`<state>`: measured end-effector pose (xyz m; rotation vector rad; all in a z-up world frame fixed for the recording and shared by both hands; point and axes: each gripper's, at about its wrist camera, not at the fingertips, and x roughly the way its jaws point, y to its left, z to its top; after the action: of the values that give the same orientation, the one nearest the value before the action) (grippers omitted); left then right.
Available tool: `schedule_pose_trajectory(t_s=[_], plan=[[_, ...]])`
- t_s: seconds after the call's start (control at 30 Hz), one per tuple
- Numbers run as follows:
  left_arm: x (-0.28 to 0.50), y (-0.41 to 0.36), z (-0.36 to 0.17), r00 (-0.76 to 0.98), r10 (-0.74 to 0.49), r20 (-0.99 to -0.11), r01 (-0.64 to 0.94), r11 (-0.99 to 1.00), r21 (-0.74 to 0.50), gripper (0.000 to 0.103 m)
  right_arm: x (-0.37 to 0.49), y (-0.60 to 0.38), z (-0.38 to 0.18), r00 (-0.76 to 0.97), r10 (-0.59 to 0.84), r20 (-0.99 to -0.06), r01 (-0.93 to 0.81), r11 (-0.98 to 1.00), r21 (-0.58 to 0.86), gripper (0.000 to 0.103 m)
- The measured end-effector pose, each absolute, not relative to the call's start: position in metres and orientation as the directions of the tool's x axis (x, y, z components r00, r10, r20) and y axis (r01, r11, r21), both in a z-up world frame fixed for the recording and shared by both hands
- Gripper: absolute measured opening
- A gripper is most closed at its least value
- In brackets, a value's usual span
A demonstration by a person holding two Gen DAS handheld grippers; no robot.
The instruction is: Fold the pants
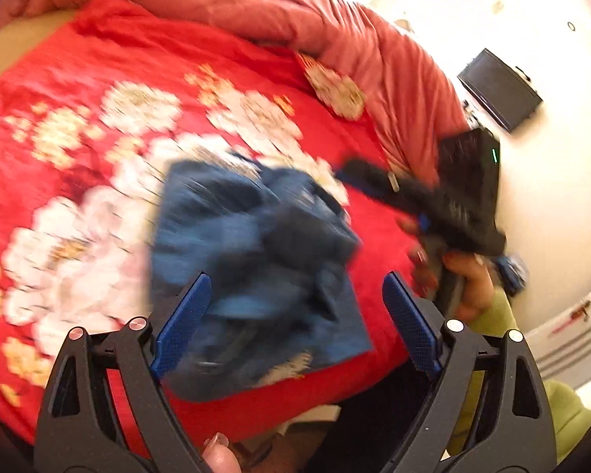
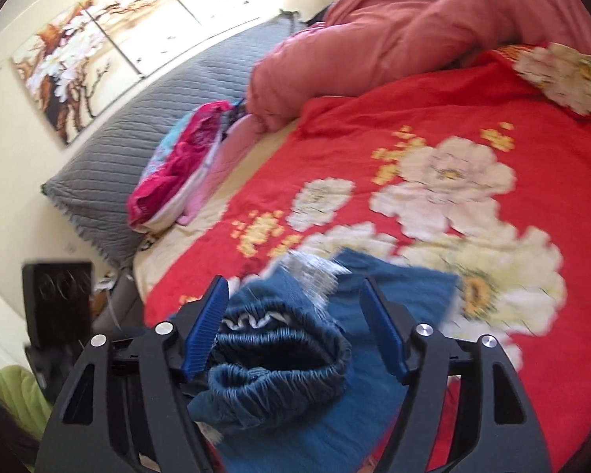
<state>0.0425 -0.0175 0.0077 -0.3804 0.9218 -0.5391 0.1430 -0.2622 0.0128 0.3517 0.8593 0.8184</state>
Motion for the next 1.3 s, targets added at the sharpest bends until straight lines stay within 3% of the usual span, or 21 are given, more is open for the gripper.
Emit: schedule_pose_trajectory(t_s=[0.33, 0.5, 0.7, 0.83, 1.0, 1.13, 1.23, 1.3], plan=[[0.051, -0.026, -0.012, 0.546, -0.316, -0.776, 0.195, 0.949, -0.249, 0.082, 0.109, -0.237, 0.027, 0.422, 0.713, -0.56, -0.529, 0.695, 0.487, 0.077], [0.038, -0.041, -0.021, 0.516, -0.336, -0.788, 0.257, 0.938, -0.232, 0.082, 0.098, -0.224, 0.026, 0.408, 0.667, -0.624, -0.57, 0.72, 0.397, 0.079], [0.025, -0.059, -0.031, 0.455, -0.379, -0.806, 0.342, 0.91, -0.235, 0.082, 0.084, -0.238, -0.012, 0.413, 0.47, -0.78, -0.521, 0.824, 0.221, 0.077], [0.025, -0.033, -0.017, 0.485, -0.419, -0.767, 0.294, 0.905, -0.309, 0.082, 0.074, -0.256, -0.01, 0.417, 0.495, -0.762, -0.504, 0.824, 0.26, 0.077], [0.029, -0.001, 0.007, 0.584, -0.348, -0.734, 0.216, 0.938, -0.272, 0.082, 0.056, -0.257, 0.02, 0.463, 0.572, -0.677, -0.545, 0.786, 0.292, 0.077], [0.038, 0.003, 0.003, 0.578, -0.333, -0.745, 0.187, 0.943, -0.277, 0.082, 0.037, -0.236, 0.039, 0.419, 0.658, -0.625, -0.652, 0.698, 0.297, 0.063], [0.05, -0.007, -0.001, 0.564, -0.339, -0.753, 0.202, 0.941, -0.272, 0.081, 0.028, -0.208, 0.034, 0.385, 0.616, -0.688, -0.705, 0.677, 0.211, 0.052], [0.059, -0.013, -0.004, 0.545, -0.348, -0.763, 0.214, 0.937, -0.275, 0.073, 0.03, -0.201, 0.027, 0.397, 0.572, -0.718, -0.699, 0.695, 0.167, 0.052]])
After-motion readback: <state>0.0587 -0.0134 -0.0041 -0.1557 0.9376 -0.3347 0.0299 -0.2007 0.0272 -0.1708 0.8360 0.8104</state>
